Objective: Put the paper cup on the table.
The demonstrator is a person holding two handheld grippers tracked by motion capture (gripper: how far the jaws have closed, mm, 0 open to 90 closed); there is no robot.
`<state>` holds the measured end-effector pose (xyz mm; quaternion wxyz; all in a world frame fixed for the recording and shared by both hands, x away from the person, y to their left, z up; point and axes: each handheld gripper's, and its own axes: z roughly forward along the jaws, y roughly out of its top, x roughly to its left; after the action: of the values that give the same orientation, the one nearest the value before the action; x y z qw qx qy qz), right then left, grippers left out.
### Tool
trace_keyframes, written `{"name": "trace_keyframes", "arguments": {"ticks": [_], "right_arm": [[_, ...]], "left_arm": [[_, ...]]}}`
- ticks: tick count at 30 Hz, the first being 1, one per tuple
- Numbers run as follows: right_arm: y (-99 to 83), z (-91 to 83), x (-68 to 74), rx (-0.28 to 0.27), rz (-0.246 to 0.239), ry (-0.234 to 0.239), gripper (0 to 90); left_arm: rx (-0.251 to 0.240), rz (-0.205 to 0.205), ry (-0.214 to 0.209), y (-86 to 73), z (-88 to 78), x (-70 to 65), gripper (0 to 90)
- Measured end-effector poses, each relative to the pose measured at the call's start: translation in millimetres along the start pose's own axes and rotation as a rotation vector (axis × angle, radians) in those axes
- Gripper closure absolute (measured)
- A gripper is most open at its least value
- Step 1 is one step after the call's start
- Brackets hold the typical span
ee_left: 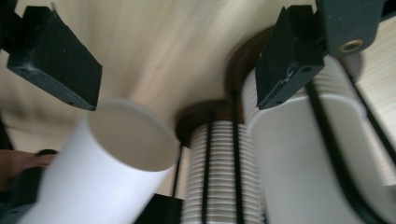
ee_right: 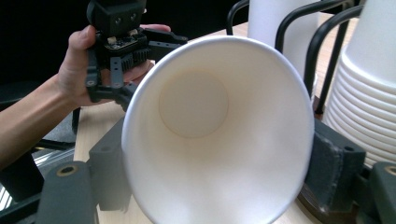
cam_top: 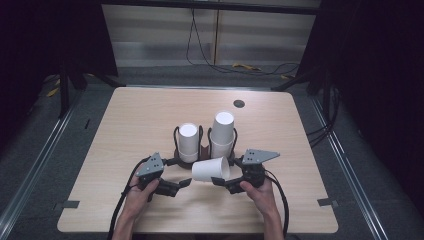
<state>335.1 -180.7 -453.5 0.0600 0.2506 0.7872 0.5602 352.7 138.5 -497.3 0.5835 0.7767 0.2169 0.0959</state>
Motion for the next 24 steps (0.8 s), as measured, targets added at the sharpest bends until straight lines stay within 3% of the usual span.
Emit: {"name": "trace_keyframes", "arguments": {"ticks": [1,3,5,9,11,19,23,24], "right_arm": [[-0.1,-1.1,-0.1,-0.001,0.001,0.000,22.7],[-0.6,-4.4,-0.8,0.002,0.003,-0.008,22.8],[-1.0,-7.0,-1.7,0.007,0.009,-0.019,22.8],[-1.7,-12.3,-2.4,0.015,0.020,-0.044,22.9],[-2.0,-15.4,-3.2,0.018,0.029,-0.054,22.8],[-6.6,-33.5,-12.0,0.024,0.064,-0.143,22.8],[-8.8,-43.7,-14.5,0.016,0.084,-0.206,22.8],[-9.3,-45.9,-15.5,0.019,0.087,-0.230,22.5]], "left_arm": [[-0.010,-0.006,0.035,-2.0,-1.1,-0.1,14.9],[-0.017,-0.015,0.055,-3.8,-1.5,0.4,14.8],[-0.013,0.001,0.099,-4.1,-2.4,0.5,14.8],[-0.022,-0.018,0.125,-7.6,-3.8,2.8,14.8],[-0.021,-0.002,0.162,-9.3,-5.3,3.1,14.9],[-0.055,-0.014,0.184,-12.0,-2.4,1.6,15.0],[-0.064,-0.028,0.190,-12.5,-3.1,1.2,15.0],[-0.064,-0.015,0.200,-12.6,-3.4,0.4,15.0]]}}
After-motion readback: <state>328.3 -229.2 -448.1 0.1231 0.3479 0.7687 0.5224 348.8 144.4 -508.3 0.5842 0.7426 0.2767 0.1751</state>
